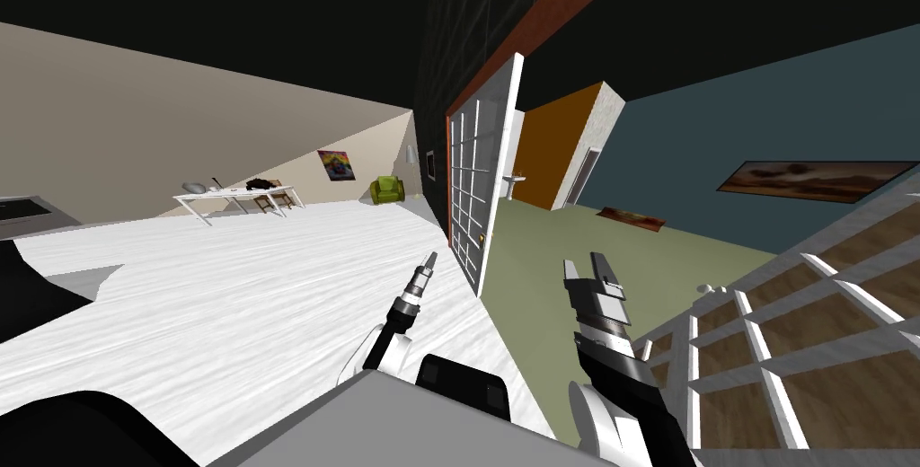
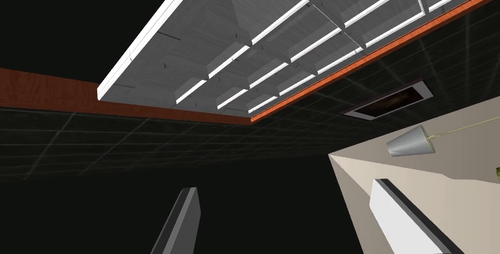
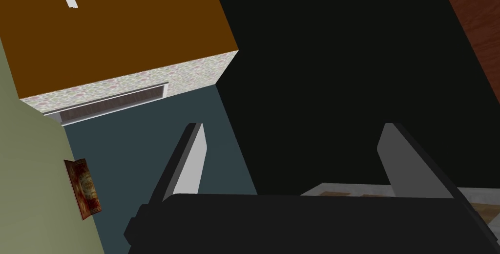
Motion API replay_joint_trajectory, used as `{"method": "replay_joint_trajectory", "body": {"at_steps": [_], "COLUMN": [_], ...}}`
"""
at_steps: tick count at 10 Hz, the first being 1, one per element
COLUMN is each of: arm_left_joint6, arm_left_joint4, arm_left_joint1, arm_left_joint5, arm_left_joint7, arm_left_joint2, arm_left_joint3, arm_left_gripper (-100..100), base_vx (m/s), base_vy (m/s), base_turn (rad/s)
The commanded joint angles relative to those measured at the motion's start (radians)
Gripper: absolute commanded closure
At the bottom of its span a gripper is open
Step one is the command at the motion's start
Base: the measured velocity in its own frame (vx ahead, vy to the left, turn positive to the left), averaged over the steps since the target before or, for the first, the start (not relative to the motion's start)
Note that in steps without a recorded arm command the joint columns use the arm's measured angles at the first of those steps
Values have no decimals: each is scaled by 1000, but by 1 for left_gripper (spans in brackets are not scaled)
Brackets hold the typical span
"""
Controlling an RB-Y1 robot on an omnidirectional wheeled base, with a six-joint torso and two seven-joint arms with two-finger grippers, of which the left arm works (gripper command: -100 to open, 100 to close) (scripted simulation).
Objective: Push the door open
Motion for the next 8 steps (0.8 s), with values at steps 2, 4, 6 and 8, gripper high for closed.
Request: {"method": "replay_joint_trajectory", "body": {"at_steps": [2, 4, 6, 8], "arm_left_joint6": [-12, -24, -36, -48], "arm_left_joint4": [41, 75, 109, 143], "arm_left_joint1": [-9, -17, -24, -32], "arm_left_joint5": [-22, -37, -52, -67], "arm_left_joint7": [-51, -86, -122, -158], "arm_left_joint2": [2, 5, 7, 9], "arm_left_joint3": [-24, -40, -56, -73], "arm_left_gripper": [-100, -100, -100, -100], "base_vx": [108, 86, 105, 90], "base_vy": [33, 28, 30, 32], "base_turn": [-32, -33, -36, -36]}}
